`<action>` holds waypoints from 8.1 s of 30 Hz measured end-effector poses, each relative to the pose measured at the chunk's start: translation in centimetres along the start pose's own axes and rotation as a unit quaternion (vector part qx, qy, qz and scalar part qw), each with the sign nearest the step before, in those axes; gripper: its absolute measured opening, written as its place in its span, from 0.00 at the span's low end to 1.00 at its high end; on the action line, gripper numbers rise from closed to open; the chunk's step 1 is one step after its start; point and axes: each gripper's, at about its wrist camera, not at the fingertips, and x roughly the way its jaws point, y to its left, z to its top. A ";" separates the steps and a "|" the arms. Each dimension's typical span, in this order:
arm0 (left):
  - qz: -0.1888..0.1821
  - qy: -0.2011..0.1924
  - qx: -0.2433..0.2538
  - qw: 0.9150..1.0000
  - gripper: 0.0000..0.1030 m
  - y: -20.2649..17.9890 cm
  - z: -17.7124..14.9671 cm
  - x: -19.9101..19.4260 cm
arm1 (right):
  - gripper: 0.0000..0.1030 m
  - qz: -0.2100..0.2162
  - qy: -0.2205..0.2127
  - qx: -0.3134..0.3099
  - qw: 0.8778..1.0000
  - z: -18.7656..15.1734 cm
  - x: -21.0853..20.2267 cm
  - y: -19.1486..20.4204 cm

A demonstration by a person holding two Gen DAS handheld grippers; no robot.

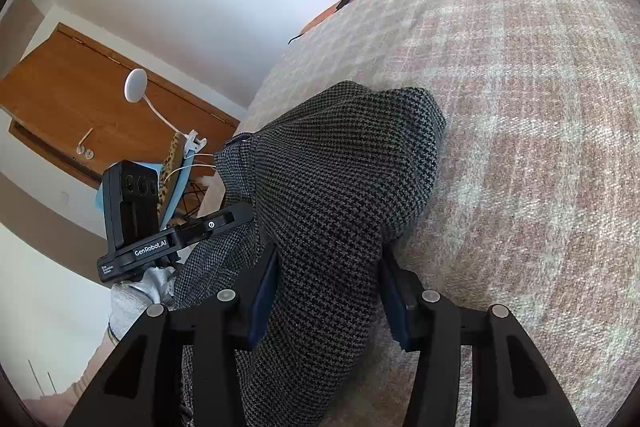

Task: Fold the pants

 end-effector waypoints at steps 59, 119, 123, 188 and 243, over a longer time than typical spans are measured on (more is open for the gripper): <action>0.014 0.009 0.017 1.000 0.69 -1.9 1.9 3.3 | 0.65 -0.046 -0.022 0.013 0.999 1.1 -3.9 -2.9; -0.174 -0.134 0.230 0.948 0.16 -40.8 13.3 11.9 | 0.11 -0.306 -0.226 -0.148 0.913 12.2 -38.8 -5.1; -0.162 -0.121 0.233 0.951 0.16 -41.6 14.2 15.7 | 0.11 -0.310 -0.205 -0.141 0.918 15.1 -38.8 -9.7; -0.054 -0.060 0.285 0.955 0.73 -38.6 7.1 14.7 | 1.00 -0.487 -0.254 -0.013 0.836 11.1 -37.7 -13.7; 0.017 -0.114 0.291 0.950 0.97 -30.9 -8.1 2.3 | 1.00 -0.496 -0.285 -0.039 0.819 -11.3 -28.5 3.3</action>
